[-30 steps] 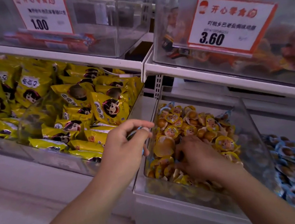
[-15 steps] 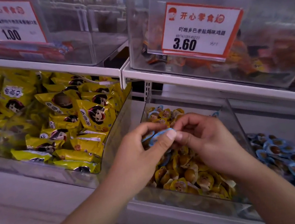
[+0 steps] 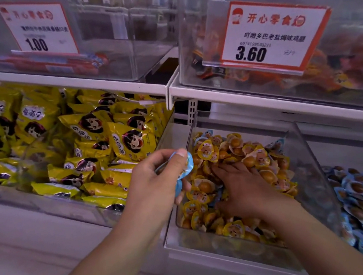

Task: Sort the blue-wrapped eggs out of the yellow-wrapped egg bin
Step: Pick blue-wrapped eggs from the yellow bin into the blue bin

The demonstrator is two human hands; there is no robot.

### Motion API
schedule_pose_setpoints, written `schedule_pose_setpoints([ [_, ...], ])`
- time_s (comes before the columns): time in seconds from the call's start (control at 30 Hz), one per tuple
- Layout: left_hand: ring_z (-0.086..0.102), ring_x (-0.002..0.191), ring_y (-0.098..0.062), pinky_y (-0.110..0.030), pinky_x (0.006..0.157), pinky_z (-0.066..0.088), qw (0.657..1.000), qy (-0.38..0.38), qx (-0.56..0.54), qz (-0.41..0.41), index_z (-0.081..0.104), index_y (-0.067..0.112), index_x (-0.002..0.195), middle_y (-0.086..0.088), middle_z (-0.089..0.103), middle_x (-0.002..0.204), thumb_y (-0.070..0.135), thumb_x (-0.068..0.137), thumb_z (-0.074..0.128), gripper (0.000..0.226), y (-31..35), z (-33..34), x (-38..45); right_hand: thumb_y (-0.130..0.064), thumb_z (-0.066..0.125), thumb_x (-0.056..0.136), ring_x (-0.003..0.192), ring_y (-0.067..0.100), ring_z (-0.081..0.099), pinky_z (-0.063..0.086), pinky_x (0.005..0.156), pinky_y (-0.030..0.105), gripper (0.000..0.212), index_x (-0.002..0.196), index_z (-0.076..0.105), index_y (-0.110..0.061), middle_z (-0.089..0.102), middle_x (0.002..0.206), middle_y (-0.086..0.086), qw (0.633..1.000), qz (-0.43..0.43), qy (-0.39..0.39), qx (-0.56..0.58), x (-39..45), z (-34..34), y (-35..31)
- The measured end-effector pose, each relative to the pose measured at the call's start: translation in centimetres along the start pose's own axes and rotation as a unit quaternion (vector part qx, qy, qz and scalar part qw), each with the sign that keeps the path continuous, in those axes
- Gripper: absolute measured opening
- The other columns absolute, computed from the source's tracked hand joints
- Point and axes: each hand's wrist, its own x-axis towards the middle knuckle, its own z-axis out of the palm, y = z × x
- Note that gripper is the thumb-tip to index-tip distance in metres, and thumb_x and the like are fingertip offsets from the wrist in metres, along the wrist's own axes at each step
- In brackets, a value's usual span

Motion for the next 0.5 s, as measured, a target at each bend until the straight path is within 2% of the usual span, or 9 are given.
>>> schedule_pose_setpoints([
  [0.13,0.06,0.054,-0.016,-0.025,0.039,0.039,1.0,-0.005,-0.001,-0.004,0.071,0.023,0.08,0.008,0.065,0.065,0.031,0.093,0.066,0.016,0.2,0.3,-0.1,-0.047,0.073,0.076,0.127,0.023,0.045,0.036,0.1,0.045,0.061,0.129,0.047,-0.028,0.054,0.13,-0.002,0.998,-0.036,0.049,-0.02,-0.3,0.3,-1.1],
  [0.2,0.06,0.053,-0.017,-0.025,0.038,0.039,1.0,0.002,-0.005,-0.007,0.071,0.02,0.081,0.008,0.065,0.065,0.03,0.092,0.067,0.016,0.2,0.5,-0.2,-0.047,0.073,0.079,0.124,0.021,0.047,0.035,0.101,0.045,0.054,0.126,0.052,-0.03,0.056,0.126,-0.003,0.998,-0.055,0.04,-0.008,-0.5,0.2,-1.3],
  [0.33,0.059,0.052,-0.016,-0.024,0.038,0.039,1.0,0.009,0.003,-0.007,0.071,0.019,0.082,0.004,0.065,0.064,0.03,0.093,0.066,0.016,0.3,0.7,-0.1,-0.05,0.068,0.083,0.13,0.016,0.038,0.032,0.103,0.045,0.058,0.136,0.052,-0.033,0.054,0.133,-0.009,0.996,-0.081,0.008,-0.045,-0.5,0.2,-1.3],
  [0.4,0.059,0.052,-0.017,-0.024,0.038,0.039,1.0,0.008,0.004,-0.006,0.072,0.02,0.081,0.003,0.065,0.063,0.03,0.093,0.066,0.017,0.2,0.7,-0.2,-0.047,0.072,0.08,0.123,0.018,0.045,0.038,0.098,0.041,0.052,0.128,0.057,-0.032,0.059,0.126,-0.007,0.996,-0.08,0.016,-0.026,-0.3,0.3,-1.4],
  [0.5,0.059,0.054,-0.019,-0.025,0.038,0.039,1.0,0.005,0.008,0.003,0.072,0.023,0.081,0.004,0.064,0.062,0.032,0.093,0.066,0.017,0.3,0.7,-0.3,-0.038,0.074,0.076,0.107,0.019,0.06,0.049,0.082,0.032,0.045,0.118,0.062,-0.031,0.066,0.113,-0.004,0.996,-0.062,0.019,0.063,-0.2,0.2,-1.4],
])
